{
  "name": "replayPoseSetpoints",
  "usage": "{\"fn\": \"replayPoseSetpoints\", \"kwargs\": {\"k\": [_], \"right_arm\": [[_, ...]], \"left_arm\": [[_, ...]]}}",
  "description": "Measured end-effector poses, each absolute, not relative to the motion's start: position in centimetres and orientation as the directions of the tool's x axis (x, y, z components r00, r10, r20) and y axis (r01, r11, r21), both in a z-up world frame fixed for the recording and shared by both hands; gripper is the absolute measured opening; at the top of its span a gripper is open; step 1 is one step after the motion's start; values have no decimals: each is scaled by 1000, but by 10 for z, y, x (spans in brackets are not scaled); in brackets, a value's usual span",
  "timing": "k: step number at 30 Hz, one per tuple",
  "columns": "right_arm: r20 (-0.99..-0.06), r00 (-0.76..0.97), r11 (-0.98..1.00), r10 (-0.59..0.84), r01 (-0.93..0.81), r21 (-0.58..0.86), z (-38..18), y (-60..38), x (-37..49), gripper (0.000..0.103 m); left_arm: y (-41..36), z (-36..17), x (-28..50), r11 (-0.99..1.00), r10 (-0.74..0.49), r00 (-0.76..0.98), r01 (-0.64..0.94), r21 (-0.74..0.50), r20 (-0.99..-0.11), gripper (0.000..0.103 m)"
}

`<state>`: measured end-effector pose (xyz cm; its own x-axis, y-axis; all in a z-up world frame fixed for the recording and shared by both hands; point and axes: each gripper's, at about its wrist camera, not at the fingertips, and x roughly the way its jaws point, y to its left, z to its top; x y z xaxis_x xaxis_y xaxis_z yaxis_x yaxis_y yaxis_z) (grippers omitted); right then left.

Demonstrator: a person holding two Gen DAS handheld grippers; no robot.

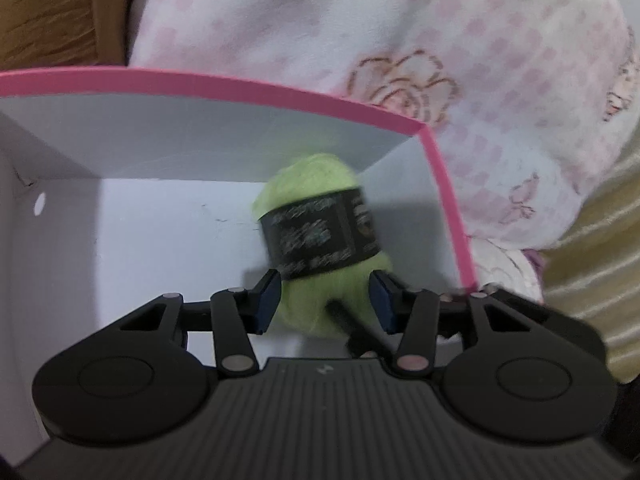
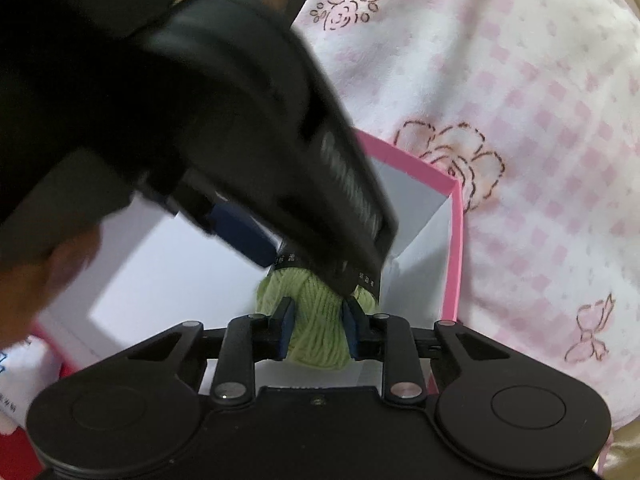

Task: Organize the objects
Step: 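Open the left gripper to drop the yarn ball inside the box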

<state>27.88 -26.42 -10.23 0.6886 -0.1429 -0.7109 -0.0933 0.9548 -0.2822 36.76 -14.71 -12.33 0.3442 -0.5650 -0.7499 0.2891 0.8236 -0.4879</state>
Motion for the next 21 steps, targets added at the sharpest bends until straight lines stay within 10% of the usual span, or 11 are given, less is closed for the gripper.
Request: {"fn": "replayPoseSetpoints", "kwargs": {"k": [17,21], "right_arm": [[-715,698,997,-41,-21,-78,-82,-282,244,36],[-716,697,1000,17,-4,20,-70,-285,228,50]], "left_arm": [[-162,-116,364,868,-491,410,300,-395,-768,46],[-155,-105,354,881,-468,428,296,-370,-773,64]]}}
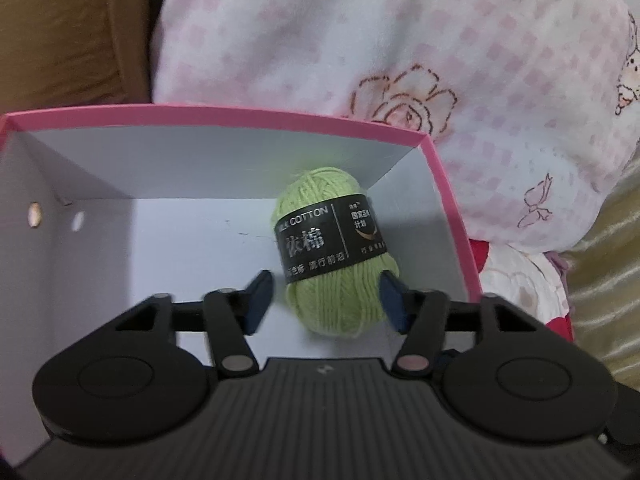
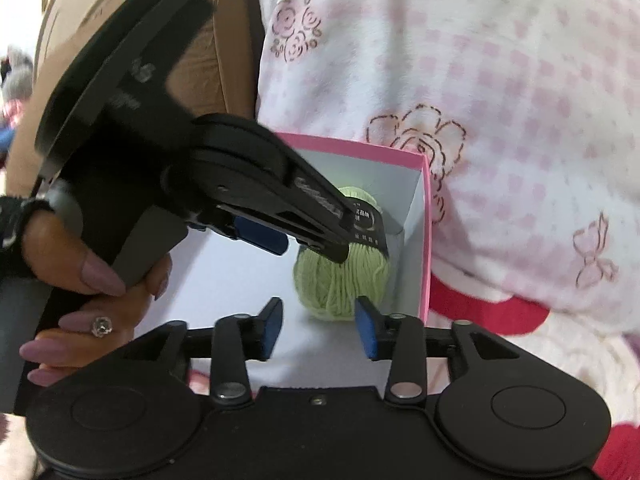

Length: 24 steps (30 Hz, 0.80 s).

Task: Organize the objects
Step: 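Open the left gripper to drop the yarn ball inside the box, then withdraw the left gripper and move it toward the purple plush toy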

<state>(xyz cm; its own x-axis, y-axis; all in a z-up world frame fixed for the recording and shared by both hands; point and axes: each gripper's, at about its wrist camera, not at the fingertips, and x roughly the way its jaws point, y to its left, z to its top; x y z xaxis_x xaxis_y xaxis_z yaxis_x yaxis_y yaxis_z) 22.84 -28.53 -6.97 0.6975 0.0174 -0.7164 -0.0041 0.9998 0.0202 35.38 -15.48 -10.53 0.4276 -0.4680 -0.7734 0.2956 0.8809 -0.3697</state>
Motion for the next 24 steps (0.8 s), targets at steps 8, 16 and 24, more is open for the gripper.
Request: {"fn": "replayPoseSetpoints", "kwargs": {"k": [8,16,24], "right_arm": [[-702,707,994,86,-13,108,-42,-278,203,58],[-686,721,993,98,-24,117,-7,-263,167,86],[-692,717,991,89,7,134,18,-253,142,97]], "left_arm": [[-114,-68,307,903,-425,462,282,-325,-779,69],[-79,-20,249,911,-387,480,330,-247,-787,81],[-41,17,205,914,-388,487,311,-260,-782,98]]}}
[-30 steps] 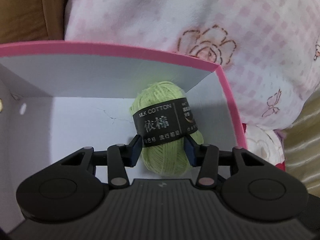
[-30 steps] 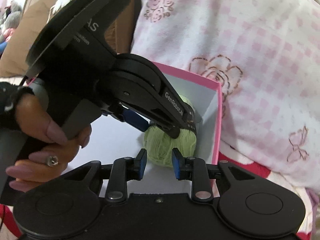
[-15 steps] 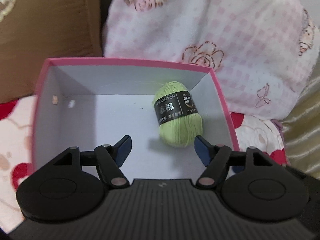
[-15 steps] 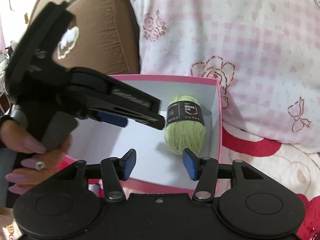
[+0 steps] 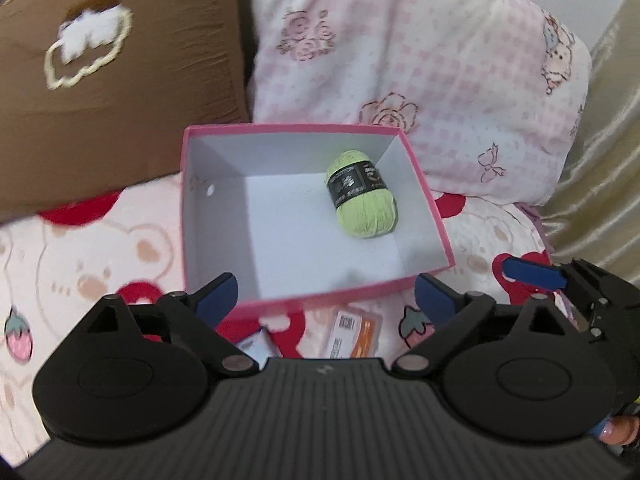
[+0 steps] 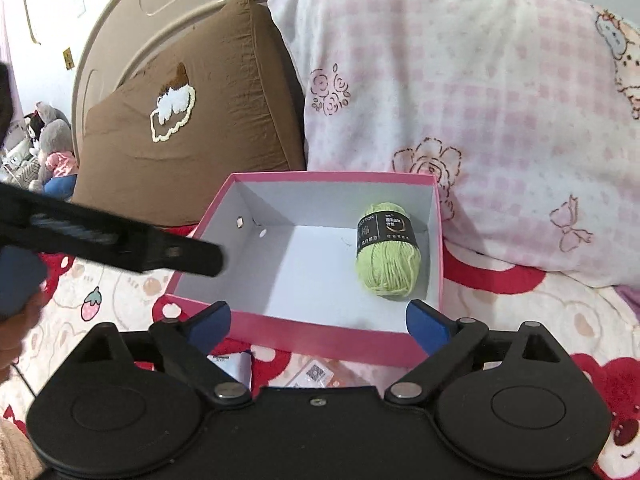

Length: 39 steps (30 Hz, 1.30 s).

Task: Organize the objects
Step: 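Withdraw the left gripper and move it toward the purple plush toy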

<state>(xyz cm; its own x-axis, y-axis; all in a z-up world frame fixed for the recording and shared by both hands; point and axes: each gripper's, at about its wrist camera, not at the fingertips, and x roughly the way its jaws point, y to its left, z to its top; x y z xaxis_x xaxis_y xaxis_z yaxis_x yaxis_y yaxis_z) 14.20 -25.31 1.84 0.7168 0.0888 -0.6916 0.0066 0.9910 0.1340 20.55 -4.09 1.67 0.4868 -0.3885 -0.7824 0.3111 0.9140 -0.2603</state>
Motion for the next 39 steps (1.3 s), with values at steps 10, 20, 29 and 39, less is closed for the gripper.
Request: {"fn": "replayPoseSetpoints", "kwargs": {"k": [10,20,29,39], "right_arm": [[-728,680,994,82,1,112,43,-247,115,97],[-752,646,991,131,-61,120,60,-239,81,97],[-764,630,990,141,-105,97,69,-226,47,97],[-777,608,984,166,-158,87,64,-211,3,97]], "left_arm": [[-25,34,173,928,-344,500,309,-208,-795,103],[-4,51,136,924,-366,509,296,-240,-779,103],[-2,43,105,911,-384,447,326,-253,-808,103],[-4,31,69,912,-340,424,368,-183,-839,103]]}}
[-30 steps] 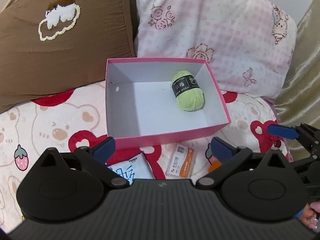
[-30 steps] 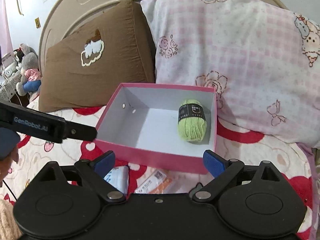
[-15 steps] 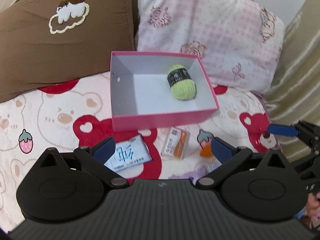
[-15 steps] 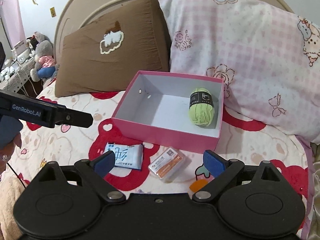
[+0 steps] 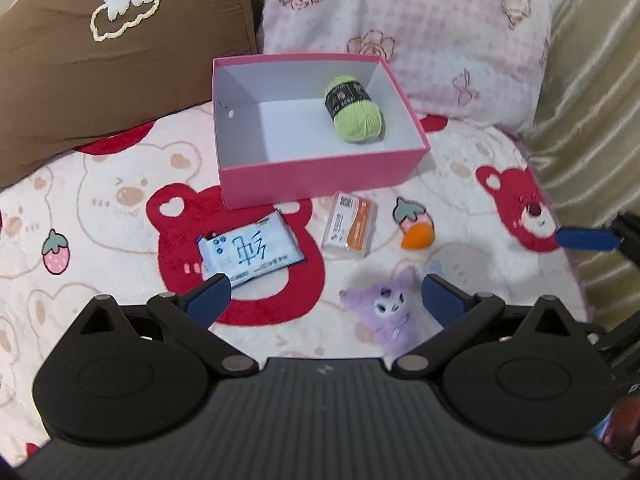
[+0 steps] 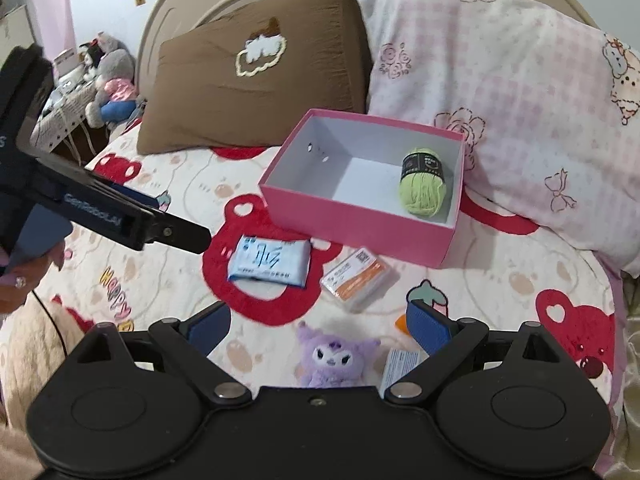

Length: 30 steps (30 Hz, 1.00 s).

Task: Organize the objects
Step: 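Withdraw the left gripper and move it toward the purple plush toy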

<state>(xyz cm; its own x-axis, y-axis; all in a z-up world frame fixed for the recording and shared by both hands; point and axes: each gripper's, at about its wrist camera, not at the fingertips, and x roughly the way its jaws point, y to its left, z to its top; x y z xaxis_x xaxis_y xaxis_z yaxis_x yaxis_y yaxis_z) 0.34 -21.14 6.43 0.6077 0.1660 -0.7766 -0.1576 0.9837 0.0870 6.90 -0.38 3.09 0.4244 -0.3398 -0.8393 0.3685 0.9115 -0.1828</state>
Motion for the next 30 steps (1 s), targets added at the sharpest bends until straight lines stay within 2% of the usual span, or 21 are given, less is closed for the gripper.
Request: {"fn": "replayPoseSetpoints", "kwargs": {"k": [5,11,21,30], "right_arm": [[-783,608,977,131,-214,-2,61,-206,-8,97],[-801,581,969,143,-245,-4,44,-209,-13,97],[-833,545,978,100,-209,-19,-1,-205,-12,97],[-806,588,992,65,-129,-14,-47,-214,-14,96]], "left_arm": [[-11,28,53,881,-367,391,438,-180,-844,103],[-15,16,47,875,-365,358,447,-185,-860,103],[-14,-16,48,868,-361,280,450,-211,-890,103],[-18,-48,45,872,-370,291,437,-221,-882,103]]}}
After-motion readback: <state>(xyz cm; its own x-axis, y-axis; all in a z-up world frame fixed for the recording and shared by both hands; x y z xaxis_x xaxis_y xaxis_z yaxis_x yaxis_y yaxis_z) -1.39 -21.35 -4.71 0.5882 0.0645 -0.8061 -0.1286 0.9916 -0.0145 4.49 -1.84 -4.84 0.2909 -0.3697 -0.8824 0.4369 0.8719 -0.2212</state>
